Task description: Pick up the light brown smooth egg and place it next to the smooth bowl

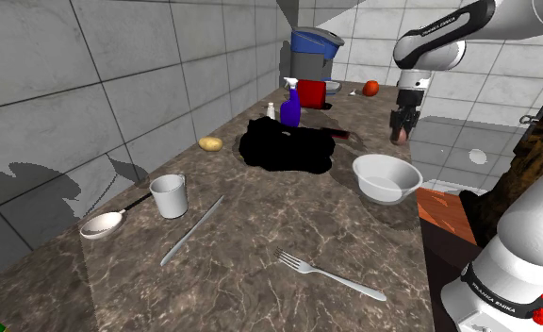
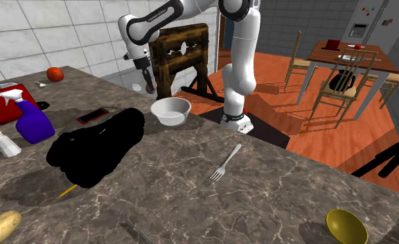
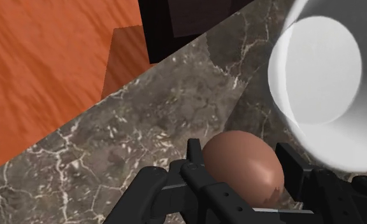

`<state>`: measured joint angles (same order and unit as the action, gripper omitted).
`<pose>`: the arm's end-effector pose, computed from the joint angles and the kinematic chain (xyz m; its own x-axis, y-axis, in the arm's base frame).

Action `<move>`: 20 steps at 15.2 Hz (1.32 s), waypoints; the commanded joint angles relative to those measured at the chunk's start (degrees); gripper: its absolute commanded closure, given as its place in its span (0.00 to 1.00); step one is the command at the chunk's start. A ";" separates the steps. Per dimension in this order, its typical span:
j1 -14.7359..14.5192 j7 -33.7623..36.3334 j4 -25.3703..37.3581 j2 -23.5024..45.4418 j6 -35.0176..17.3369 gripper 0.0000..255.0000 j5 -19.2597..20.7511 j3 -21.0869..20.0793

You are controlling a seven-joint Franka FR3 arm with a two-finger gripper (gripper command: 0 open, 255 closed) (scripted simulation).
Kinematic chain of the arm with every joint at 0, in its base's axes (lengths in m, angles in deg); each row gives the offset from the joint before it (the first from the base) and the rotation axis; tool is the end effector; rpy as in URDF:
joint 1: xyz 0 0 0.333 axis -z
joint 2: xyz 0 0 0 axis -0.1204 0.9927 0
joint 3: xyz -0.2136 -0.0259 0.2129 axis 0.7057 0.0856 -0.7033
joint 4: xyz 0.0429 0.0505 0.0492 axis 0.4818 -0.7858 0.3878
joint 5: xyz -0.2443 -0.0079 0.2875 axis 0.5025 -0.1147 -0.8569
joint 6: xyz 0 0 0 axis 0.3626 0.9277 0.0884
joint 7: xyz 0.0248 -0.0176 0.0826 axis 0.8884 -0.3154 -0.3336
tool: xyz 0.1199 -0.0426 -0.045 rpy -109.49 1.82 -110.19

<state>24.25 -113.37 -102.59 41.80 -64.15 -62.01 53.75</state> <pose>0.3829 -0.2925 0.3882 0.9640 -0.1921 -0.1838 -0.2244 -0.9587 -0.1750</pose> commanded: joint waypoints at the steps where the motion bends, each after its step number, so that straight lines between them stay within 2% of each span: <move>1: 0.01 -0.21 -1.11 0.40 -1.50 1.00 -0.15 0.03; 14: 0.11 -2.33 -6.28 5.33 -11.17 1.00 -2.18 0.20; 20: 0.12 -2.47 -6.51 5.67 -11.70 1.00 -2.33 0.19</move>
<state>24.37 -115.83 -109.10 47.47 -75.83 -64.34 53.94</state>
